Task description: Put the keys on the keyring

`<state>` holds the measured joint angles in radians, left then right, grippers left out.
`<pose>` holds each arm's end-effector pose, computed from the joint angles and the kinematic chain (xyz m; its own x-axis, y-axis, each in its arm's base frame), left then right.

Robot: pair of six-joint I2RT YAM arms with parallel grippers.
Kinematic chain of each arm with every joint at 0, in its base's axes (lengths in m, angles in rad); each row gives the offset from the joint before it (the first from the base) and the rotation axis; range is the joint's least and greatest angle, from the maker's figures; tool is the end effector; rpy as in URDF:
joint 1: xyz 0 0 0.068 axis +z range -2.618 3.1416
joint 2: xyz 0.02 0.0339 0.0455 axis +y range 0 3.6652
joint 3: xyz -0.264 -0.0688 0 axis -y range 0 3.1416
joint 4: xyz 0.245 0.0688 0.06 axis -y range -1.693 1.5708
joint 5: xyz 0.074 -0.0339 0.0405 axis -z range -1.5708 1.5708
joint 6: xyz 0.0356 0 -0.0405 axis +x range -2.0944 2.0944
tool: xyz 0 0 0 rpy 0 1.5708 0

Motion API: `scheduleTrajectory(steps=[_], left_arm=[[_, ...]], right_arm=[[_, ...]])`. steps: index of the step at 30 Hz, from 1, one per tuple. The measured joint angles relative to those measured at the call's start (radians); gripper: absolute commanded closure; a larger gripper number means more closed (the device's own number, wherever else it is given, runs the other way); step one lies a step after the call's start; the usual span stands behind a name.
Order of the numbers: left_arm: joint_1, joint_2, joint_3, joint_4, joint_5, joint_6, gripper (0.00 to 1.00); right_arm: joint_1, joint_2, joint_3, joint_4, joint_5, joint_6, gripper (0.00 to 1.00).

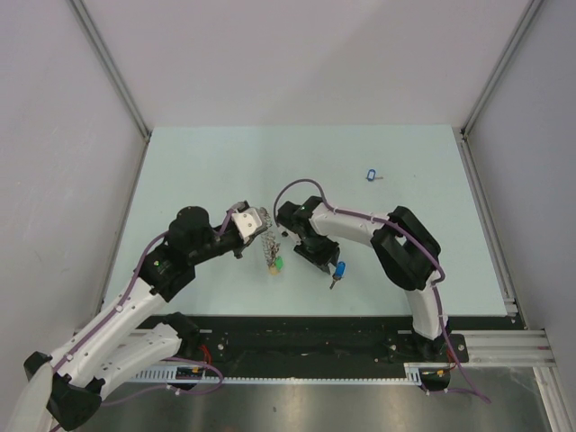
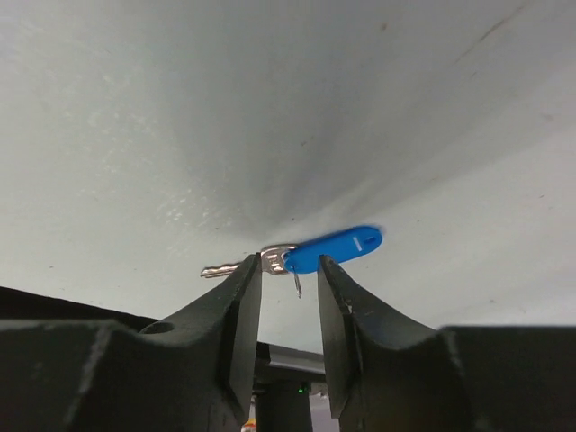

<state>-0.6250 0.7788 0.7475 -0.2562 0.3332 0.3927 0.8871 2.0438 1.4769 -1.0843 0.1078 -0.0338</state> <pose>0.1408 -0.1160 0.3207 0.0965 0.3763 -0.9214 0.8338 0.4750 0.2813 0.2369 0.2847 0.1585 -0.6030 -0.7933 0.0839 -0.7970 0.5948 -0.1045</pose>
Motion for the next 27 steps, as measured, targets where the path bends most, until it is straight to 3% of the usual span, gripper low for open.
scheduleTrajectory(steps=[3,9,15,21,27], left_arm=[[0.0,0.0,0.0,0.0,0.0,0.0,1.0],[0.0,0.0,0.0,0.0,0.0,0.0,1.0],[0.0,0.0,0.0,0.0,0.0,0.0,1.0],[0.0,0.0,0.0,0.0,0.001,0.0,1.0],[0.0,0.011,0.0,0.001,0.001,0.0,1.0]], right_arm=[[0.005,-0.011,0.029,0.011,0.0,0.006,0.55],[0.008,-0.192,-0.059,0.1,0.014,0.054,0.54],[-0.029,-0.539,-0.385,0.328,0.004,0.136,0.54],[-0.143,-0.888,-0.788,0.682,-0.055,0.248,0.57],[-0.228,-0.994,-0.992,0.896,-0.163,0.313,0.63]])
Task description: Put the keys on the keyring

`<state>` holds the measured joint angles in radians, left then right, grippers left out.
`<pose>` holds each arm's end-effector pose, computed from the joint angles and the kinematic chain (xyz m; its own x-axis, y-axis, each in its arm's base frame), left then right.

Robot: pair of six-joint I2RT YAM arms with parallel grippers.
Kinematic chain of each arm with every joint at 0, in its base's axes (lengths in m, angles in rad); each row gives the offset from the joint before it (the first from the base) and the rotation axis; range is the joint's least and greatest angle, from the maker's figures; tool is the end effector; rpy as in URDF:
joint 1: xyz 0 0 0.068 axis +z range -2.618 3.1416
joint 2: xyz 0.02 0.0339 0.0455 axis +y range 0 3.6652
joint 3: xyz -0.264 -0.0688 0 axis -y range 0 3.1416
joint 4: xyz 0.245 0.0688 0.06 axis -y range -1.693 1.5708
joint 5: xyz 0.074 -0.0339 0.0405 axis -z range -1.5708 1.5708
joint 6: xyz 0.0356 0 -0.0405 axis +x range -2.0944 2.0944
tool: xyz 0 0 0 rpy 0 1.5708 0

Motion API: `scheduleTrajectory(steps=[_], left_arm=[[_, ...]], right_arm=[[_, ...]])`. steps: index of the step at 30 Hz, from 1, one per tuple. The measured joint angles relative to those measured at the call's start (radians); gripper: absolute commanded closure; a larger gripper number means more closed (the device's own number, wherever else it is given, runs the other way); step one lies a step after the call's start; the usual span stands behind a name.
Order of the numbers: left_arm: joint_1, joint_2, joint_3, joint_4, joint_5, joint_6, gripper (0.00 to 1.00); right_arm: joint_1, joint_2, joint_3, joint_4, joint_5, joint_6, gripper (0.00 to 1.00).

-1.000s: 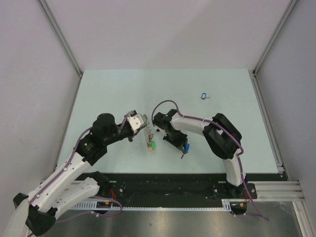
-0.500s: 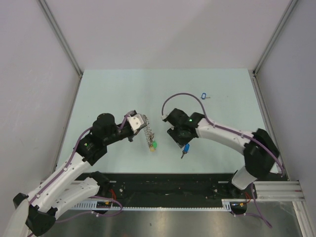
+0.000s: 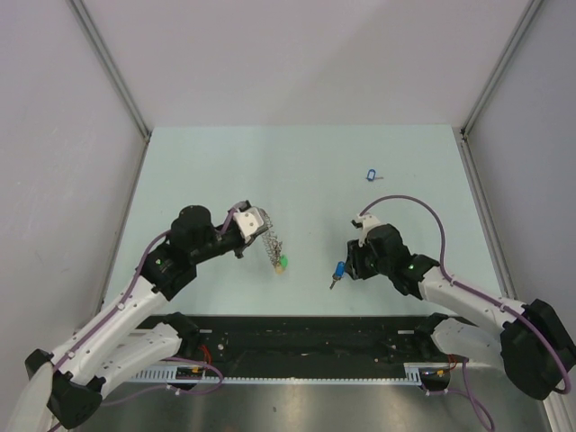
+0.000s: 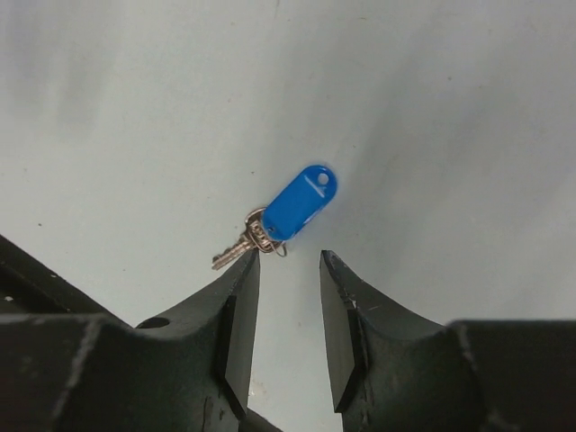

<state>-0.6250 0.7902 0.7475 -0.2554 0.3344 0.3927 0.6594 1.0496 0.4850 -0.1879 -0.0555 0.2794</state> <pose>0.1427 -0.1174 0.3189 0.0888 0.3817 -0.9200 0.8368 0.4724 0.2767 0.1629 0.1287 0.1872 -0.6968 -0.1917 -0.6912 -0.4698 0.8502 0.2378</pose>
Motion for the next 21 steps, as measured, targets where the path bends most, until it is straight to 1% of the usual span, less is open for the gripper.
scheduleTrajectory(steps=[5,8,21], left_arm=[[0.0,0.009,0.0,0.0,0.0,0.0,1.0],[0.0,0.011,0.0,0.0,0.001,0.0,1.0],[0.0,0.027,-0.002,0.003,0.001,0.0,1.0]], right_arm=[[-0.006,0.021,-0.042,0.111,-0.061,0.016,0.67],[-0.011,0.04,-0.075,0.161,-0.084,0.026,0.68],[-0.036,0.056,-0.143,0.219,-0.119,0.042,0.71]])
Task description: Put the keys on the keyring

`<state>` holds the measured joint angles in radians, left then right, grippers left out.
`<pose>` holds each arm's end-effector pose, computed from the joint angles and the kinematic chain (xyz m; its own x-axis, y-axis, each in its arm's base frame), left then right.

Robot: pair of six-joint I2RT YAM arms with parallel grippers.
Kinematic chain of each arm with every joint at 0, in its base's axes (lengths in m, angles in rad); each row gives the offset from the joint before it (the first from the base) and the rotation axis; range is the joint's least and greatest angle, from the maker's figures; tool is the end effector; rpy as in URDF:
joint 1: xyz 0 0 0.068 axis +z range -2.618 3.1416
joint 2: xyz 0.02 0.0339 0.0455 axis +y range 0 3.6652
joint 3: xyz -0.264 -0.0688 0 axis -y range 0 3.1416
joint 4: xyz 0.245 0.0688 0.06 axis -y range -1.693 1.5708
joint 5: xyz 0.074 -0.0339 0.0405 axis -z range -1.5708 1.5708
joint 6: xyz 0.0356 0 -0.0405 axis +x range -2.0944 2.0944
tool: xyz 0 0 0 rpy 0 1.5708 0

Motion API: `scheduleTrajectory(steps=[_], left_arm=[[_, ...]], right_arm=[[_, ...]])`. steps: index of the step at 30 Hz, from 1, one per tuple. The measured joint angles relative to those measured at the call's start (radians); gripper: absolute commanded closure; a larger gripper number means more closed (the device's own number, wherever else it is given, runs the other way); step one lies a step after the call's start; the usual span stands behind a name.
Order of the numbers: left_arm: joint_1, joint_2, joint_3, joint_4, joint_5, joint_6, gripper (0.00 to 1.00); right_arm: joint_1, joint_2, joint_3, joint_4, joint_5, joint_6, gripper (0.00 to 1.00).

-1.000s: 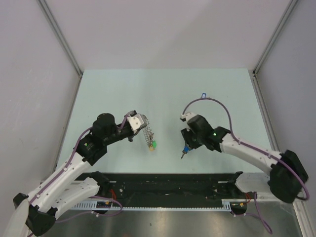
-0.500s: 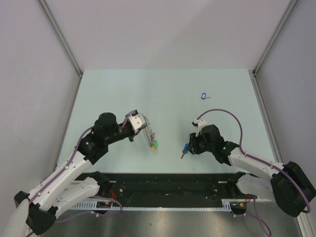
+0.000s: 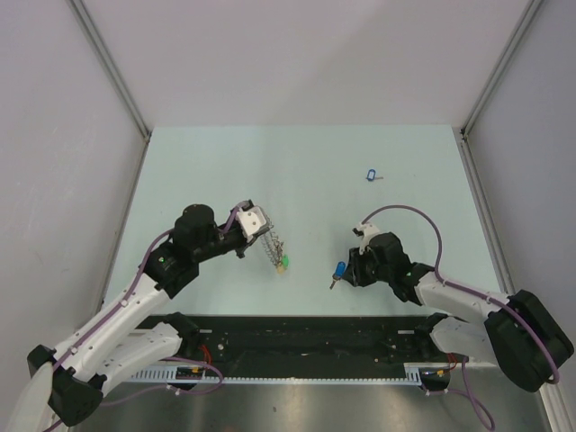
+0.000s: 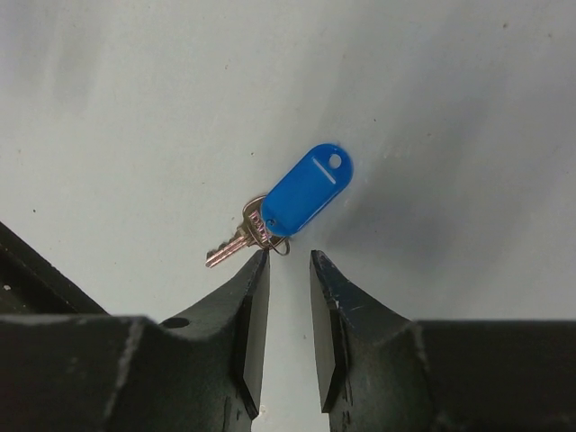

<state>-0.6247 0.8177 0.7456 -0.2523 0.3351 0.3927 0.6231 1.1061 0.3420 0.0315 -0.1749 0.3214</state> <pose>0.1474 -0.1207 0.3140 0.0693 0.3956 -0.9158 0.8428 0.4679 0.2659 0.1597 0.1224 0.1504 -0.7300 -0.1415 -0.6686 -0.4733 0.8104 0.3453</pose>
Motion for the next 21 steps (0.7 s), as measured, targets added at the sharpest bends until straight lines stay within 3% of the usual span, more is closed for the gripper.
scheduleTrajectory(steps=[21], left_arm=[[0.0,0.002,0.0,0.001,0.0,0.0,1.0]], right_arm=[[-0.016,0.095,0.002,0.076,-0.056,-0.01,0.78]])
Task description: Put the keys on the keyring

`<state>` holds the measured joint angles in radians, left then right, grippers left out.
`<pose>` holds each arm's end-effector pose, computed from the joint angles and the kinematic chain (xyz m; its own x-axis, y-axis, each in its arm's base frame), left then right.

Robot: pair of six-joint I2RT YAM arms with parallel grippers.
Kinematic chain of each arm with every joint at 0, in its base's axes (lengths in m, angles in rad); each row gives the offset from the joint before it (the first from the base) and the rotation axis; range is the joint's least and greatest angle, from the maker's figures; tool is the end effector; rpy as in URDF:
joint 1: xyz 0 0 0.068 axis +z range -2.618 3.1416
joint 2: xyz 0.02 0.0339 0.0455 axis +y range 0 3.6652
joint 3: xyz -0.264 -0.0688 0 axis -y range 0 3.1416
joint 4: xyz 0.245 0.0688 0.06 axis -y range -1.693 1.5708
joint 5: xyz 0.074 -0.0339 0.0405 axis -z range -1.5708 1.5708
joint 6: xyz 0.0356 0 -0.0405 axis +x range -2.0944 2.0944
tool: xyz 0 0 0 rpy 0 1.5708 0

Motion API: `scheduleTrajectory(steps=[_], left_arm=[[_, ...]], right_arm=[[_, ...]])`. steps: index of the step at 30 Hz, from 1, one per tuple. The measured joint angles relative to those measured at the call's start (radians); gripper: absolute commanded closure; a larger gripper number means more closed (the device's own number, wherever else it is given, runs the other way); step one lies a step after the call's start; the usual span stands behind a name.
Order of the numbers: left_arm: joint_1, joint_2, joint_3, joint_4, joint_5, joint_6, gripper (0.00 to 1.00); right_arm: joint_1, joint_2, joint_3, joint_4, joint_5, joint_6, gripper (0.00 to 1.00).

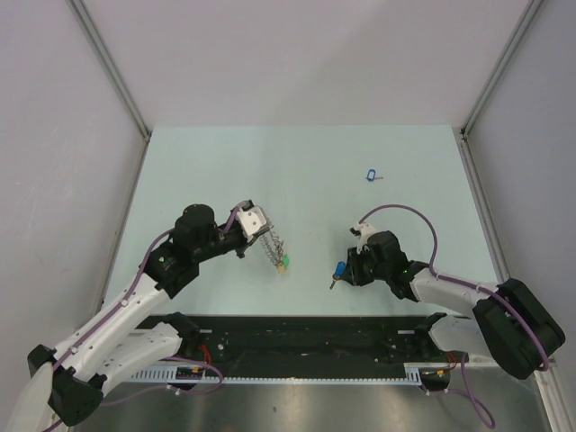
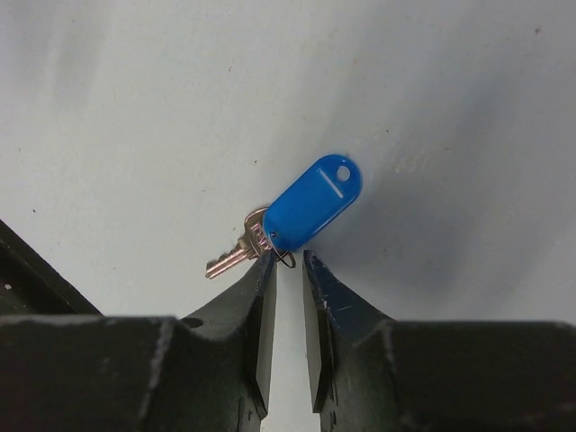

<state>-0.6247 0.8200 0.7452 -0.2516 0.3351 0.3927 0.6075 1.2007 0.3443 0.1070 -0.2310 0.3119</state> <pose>0.1478 -0.1210 0.3135 0.0678 0.3967 -0.9155 0.8432 0.4676 0.2651 0.1677 0.1265 0.1398 -0.7451 -0.1542 -0.6489 -0.4882 0.7890 0.3731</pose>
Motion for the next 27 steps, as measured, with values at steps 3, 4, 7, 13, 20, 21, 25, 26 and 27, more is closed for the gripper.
scheduleTrajectory(steps=[3,4,7,13,20,21,25,26,27], left_arm=[[0.0,0.0,0.0,0.0,0.0,0.0,1.0],[0.0,0.0,0.0,0.0,0.0,0.0,1.0],[0.0,0.0,0.0,0.0,0.0,0.0,1.0],[0.0,0.0,0.0,0.0,0.0,0.0,1.0],[0.0,0.0,0.0,0.0,0.0,0.0,1.0],[0.0,0.0,0.0,0.001,0.0,0.0,1.0],[0.0,0.0,0.0,0.0,0.0,0.0,1.0],[0.0,0.0,0.0,0.001,0.0,0.0,1.0],[0.0,0.0,0.0,0.001,0.0,0.0,1.0]], right_arm=[[0.002,0.006,0.002,0.003,-0.001,-0.003,0.82],[0.003,0.008,0.004,0.003,-0.001,-0.004,0.82],[0.009,0.017,0.009,0.004,0.0,-0.011,0.89],[0.026,0.021,0.011,0.0,0.001,-0.022,1.0],[0.034,0.011,0.064,-0.1,0.008,-0.034,1.0],[0.034,0.013,0.085,-0.124,0.008,-0.035,1.0],[0.039,0.061,0.203,-0.226,0.005,-0.041,1.0],[0.042,0.093,0.248,-0.258,0.009,-0.045,1.0],[0.049,0.121,0.289,-0.293,0.011,-0.054,1.0]])
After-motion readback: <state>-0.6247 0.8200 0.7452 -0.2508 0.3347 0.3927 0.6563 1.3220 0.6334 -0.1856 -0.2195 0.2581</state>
